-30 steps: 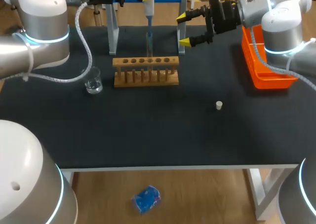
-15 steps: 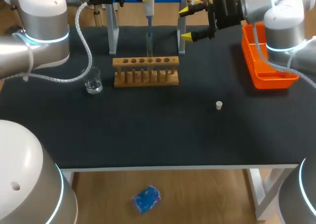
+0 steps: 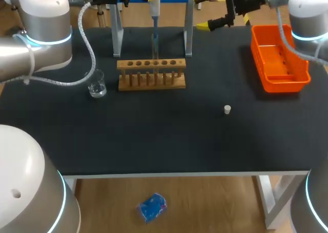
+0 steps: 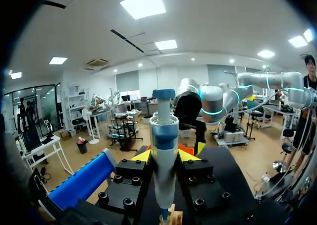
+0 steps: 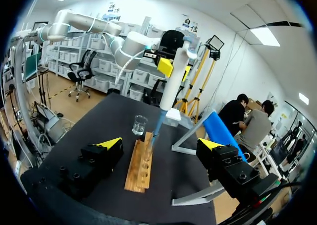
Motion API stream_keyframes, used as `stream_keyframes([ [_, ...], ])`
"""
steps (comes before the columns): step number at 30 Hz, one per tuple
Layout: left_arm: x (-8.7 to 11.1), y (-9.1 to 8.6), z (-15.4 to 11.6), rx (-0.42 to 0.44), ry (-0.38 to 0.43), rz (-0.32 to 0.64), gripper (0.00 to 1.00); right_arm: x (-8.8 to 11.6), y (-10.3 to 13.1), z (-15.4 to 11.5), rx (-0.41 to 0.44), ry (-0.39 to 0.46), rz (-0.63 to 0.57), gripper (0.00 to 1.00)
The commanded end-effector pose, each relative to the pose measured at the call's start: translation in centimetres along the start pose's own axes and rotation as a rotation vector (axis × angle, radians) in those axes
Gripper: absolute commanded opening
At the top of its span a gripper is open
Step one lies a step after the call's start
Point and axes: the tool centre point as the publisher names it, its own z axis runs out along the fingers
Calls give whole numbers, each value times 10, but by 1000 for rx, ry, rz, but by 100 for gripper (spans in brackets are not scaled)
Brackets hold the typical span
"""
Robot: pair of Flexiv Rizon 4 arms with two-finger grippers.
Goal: Invert the test tube, pick up the pipette, mount the tip to pipette, aspirate from beaker and dispense into the tube, eject the tip, return the pipette, and cap with the stopper.
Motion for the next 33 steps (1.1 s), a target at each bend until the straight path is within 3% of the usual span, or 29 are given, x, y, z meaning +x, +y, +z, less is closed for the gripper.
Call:
stream_keyframes([
  [1,1,-1,0,-2,-3,0,0,-9,15,-18,44,21,-8,100],
  [13,1,-1,0,-2,-3,0,0,-21,53,-39,50,10,-10,100],
  [33,1,-1,0,-2,-3,0,0,-37,123,-36,3,26,187,100],
])
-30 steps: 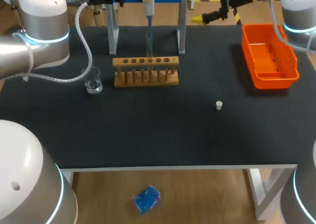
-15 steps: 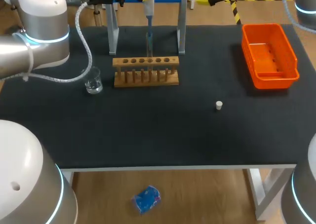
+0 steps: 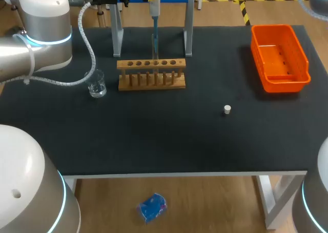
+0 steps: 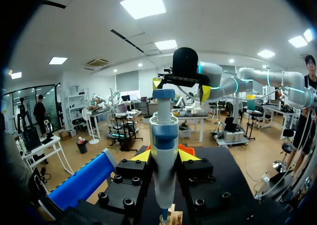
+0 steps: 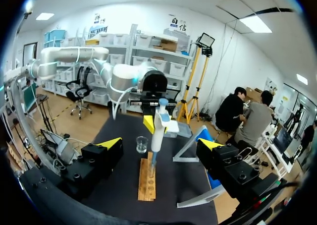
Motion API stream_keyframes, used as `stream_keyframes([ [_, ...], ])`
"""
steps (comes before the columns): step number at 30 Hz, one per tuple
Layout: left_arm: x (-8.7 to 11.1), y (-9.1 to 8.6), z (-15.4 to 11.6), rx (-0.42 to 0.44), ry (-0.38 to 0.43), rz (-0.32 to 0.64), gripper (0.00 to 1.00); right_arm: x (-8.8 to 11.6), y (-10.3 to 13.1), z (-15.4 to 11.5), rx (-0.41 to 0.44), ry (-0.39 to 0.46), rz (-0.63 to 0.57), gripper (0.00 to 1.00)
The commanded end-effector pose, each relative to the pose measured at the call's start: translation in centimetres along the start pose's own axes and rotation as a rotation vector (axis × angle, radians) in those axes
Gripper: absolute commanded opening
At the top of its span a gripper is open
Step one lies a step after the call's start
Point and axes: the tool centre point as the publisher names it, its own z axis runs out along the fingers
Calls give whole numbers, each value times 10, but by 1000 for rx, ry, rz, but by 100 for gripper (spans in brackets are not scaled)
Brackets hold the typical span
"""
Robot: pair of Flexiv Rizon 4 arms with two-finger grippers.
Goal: Invert the test tube, pick up the pipette, mount the tip to pipette, aspirate from beaker and dispense into the tube, eject the tip, return the pipette, and cap with the stopper.
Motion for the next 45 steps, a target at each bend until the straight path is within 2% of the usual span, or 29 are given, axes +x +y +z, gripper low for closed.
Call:
stream_keyframes([
  [1,1,-1,0,-2,-3,0,0,-2,15,7,-1,19,21,100],
  [5,1,-1,0,-2,-3,0,0,-1,29,14,-11,32,24,100],
  [29,1,-1,0,-2,-3,0,0,-1,29,15,-25,38,32,100],
  [36,1,-1,0,-2,-3,0,0,-4,41,22,-60,49,67,100],
  [43,1,-1,0,-2,-3,0,0,-3,55,29,-27,58,86,100],
  [45,1,-1,0,-2,-3,0,0,-4,58,30,-24,57,91,81],
])
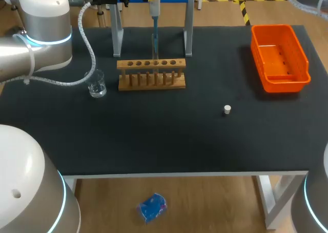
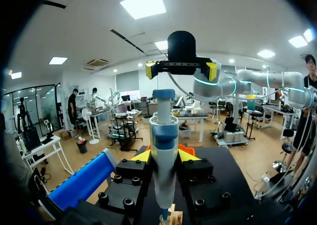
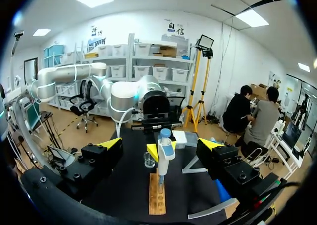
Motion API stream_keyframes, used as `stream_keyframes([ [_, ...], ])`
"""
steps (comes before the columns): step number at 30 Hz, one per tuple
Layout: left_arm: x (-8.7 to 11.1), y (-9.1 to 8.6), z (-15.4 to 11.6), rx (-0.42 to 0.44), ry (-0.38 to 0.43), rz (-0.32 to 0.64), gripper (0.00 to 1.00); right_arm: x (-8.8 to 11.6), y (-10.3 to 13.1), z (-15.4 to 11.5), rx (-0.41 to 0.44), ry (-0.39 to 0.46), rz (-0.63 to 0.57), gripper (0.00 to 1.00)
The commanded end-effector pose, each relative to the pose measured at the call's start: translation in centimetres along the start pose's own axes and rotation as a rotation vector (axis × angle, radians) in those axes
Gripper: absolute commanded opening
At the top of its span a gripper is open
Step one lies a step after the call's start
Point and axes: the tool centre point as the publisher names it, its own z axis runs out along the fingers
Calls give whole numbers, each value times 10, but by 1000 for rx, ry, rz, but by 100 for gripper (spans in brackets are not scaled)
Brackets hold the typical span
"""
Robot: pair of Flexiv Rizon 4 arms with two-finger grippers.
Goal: Invert the test tube, pick up the pipette, mount the tip to pipette, aspirate from beaker and dispense into the tube, eject the tip, return the pipette, and cap with the stopper.
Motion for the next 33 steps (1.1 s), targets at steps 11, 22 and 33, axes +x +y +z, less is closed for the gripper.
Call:
stream_keyframes([
  [11,1,-1,0,-2,-3,0,0,-6,18,11,31,26,76,0],
  [22,1,-1,0,-2,-3,0,0,-14,22,30,106,48,114,0],
  [33,1,-1,0,-2,-3,0,0,-11,28,46,118,49,200,0],
])
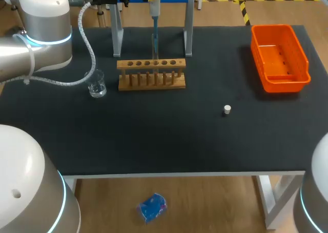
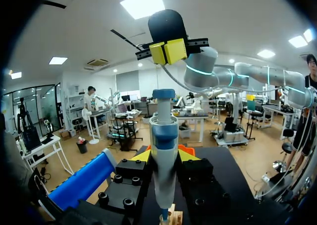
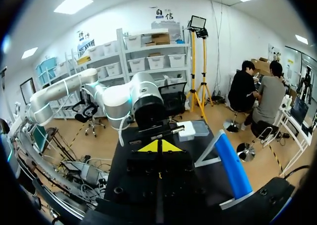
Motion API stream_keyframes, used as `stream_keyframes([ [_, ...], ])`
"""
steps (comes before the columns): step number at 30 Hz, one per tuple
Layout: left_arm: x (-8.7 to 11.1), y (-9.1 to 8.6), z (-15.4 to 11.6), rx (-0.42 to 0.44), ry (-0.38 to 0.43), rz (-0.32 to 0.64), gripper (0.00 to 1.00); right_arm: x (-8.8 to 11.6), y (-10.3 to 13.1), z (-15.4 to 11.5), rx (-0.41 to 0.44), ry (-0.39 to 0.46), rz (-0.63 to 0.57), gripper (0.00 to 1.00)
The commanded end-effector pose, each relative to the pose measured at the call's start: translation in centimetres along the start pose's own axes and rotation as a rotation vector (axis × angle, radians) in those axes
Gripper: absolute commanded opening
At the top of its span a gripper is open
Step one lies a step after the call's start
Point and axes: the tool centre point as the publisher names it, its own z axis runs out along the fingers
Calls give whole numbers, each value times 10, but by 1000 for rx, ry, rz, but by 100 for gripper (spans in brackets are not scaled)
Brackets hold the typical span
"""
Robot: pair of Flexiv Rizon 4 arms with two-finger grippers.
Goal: Invert the test tube, pick up the pipette, mount the tip to pipette, aspirate from beaker and dispense into the tube, eject the tip, return the pipette, and cap with the stopper.
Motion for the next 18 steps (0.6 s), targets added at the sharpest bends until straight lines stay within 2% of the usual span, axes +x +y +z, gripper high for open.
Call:
stream_keyframes([
  [1,1,-1,0,-2,-3,0,0,0,1,3,-2,7,14,0],
  [18,1,-1,0,-2,-3,0,0,-1,-7,21,-2,32,23,0],
])
